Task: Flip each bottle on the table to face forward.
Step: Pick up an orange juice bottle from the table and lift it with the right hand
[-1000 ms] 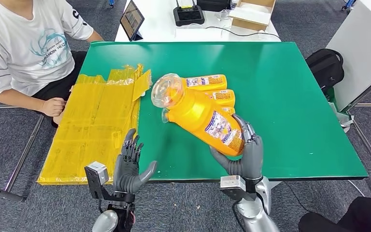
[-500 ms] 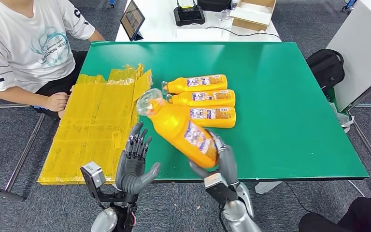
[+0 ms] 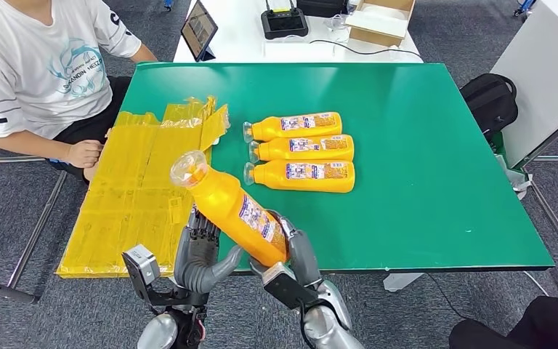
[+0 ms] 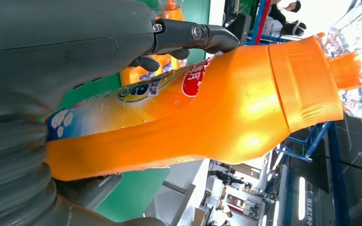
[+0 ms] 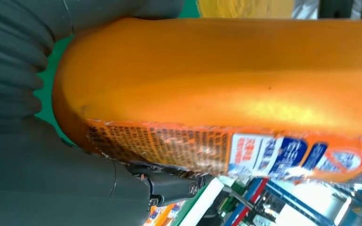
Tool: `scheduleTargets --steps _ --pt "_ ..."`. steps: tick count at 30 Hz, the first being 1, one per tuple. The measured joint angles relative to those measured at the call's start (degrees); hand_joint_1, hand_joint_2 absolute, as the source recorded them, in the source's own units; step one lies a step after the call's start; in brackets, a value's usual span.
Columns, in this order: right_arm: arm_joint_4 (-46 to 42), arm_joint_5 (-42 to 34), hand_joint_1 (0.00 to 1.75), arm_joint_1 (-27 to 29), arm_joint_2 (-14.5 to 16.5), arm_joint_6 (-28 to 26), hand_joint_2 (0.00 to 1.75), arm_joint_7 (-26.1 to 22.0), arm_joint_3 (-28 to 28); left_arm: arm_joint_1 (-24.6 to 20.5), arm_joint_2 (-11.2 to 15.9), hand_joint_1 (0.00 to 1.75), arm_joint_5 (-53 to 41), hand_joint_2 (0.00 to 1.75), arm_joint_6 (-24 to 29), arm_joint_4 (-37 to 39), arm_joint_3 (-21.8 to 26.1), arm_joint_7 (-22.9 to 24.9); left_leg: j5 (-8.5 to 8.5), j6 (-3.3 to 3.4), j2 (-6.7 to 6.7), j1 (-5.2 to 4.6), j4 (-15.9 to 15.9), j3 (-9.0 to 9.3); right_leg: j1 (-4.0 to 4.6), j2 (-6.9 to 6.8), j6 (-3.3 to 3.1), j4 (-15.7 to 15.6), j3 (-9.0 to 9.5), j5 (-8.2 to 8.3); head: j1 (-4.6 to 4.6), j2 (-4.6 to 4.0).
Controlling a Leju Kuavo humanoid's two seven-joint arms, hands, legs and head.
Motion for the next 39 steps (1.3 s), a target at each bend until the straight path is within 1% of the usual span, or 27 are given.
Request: scheduleTargets --steps 6,15,24,25,28,29,39 --pt "2.8 4.4 1.75 -0.9 0.7 -2.1 1.75 1.4 2.7 -0.1 0.0 0.0 -0.2 1.75 0.1 1.3 0.5 2.6 0.0 0.0 0.0 0.01 0.0 0.0 0.01 0.0 0.0 0.0 -0.02 0.0 -0.01 0.0" --pt "4.7 8.6 1.75 -1.6 0.9 -5.4 1.75 3.5 5.5 -0.8 0.0 0.0 0.9 1.75 0.5 4.4 1.9 4.7 0.0 0.0 0.01 0.0 0.0 0.0 0.0 0.0 0.0 0.0 -0.03 0.0 0.0 0.0" --pt "6.5 9.9 1.75 -2.8 0.9 -5.8 1.75 3.7 8.1 -0.9 0.0 0.0 3.2 1.75 -0.3 6.7 2.8 5.6 0.0 -0.01 0.04 0.01 0.0 0.0 0.01 0.01 0.0 0.0 -0.06 0.0 -0.01 0.0" --pt "6.7 9.8 1.75 -3.0 0.9 -5.7 1.75 3.7 8.3 -0.9 0.0 0.04 3.6 1.75 -0.4 6.8 2.9 5.5 0.0 -0.01 0.04 0.01 0.0 0.0 0.01 0.02 0.0 0.0 -0.06 0.0 -0.02 0.0" --pt "7.4 9.3 1.75 -3.6 0.9 -5.3 1.75 3.6 8.9 -0.9 0.0 1.34 4.8 1.75 -1.1 6.8 3.1 4.8 0.0 -0.01 0.04 0.01 0.0 0.0 0.0 0.02 0.0 0.0 -0.06 0.0 -0.01 0.0" --pt "7.6 9.0 1.75 -3.8 0.9 -5.0 1.75 3.6 9.0 -0.9 0.0 1.74 5.3 1.75 -1.3 6.8 3.2 4.4 0.0 -0.01 0.04 0.01 0.0 0.0 0.0 0.02 0.0 0.0 -0.06 0.0 -0.01 0.0" --pt "8.9 7.6 1.75 -5.0 0.9 -2.4 1.75 3.6 9.7 -0.6 0.0 1.75 7.2 1.75 -1.8 6.8 4.1 2.5 0.0 -0.01 0.05 0.01 0.0 0.0 0.0 0.02 0.0 0.0 -0.08 0.0 0.0 0.0"
